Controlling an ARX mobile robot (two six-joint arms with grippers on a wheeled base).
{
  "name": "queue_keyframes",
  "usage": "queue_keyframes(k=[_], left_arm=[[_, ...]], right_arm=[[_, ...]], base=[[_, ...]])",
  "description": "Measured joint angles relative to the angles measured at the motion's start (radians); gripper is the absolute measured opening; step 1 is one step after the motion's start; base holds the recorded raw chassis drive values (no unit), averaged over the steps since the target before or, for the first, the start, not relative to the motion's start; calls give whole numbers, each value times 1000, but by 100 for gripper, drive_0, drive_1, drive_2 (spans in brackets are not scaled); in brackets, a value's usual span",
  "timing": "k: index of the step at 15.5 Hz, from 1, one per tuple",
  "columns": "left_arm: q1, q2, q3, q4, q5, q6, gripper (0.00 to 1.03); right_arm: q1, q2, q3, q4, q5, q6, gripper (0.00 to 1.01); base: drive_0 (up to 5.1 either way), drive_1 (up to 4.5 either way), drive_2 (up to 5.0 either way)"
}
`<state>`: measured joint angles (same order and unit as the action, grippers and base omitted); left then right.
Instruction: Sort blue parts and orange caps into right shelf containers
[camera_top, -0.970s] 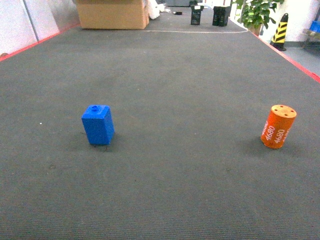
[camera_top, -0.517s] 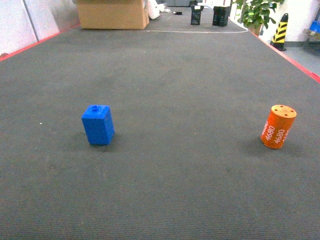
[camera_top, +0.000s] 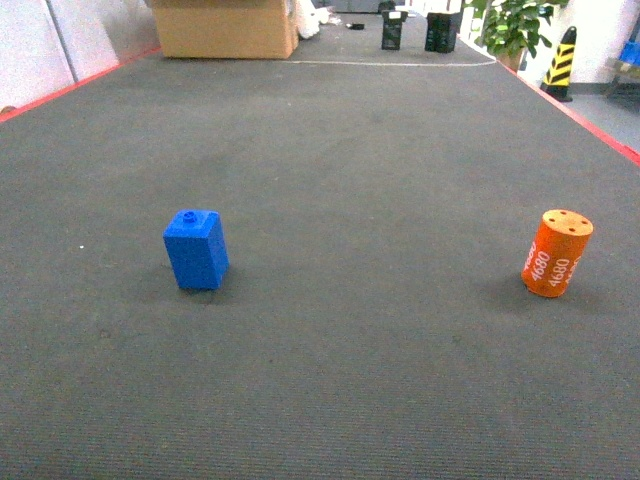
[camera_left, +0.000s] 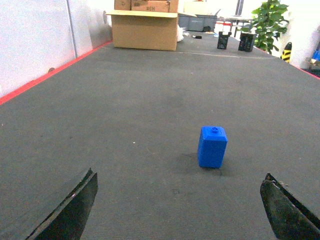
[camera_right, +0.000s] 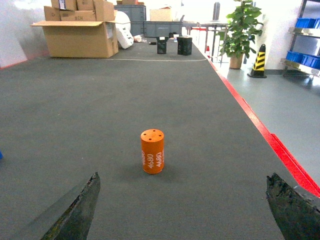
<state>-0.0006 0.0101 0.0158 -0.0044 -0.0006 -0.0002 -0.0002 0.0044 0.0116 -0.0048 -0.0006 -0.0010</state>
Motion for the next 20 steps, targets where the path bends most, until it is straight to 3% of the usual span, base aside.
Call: queue_keyframes(k=[19, 20], left_arm=[[0, 0, 0, 0, 0, 0, 98], [0, 0, 0, 0, 0, 0, 98]], right_arm=[[0, 0, 0, 0, 0, 0, 98], [15, 53, 32, -105, 34, -25, 98]], base=[[0, 0, 0], [0, 0, 0]])
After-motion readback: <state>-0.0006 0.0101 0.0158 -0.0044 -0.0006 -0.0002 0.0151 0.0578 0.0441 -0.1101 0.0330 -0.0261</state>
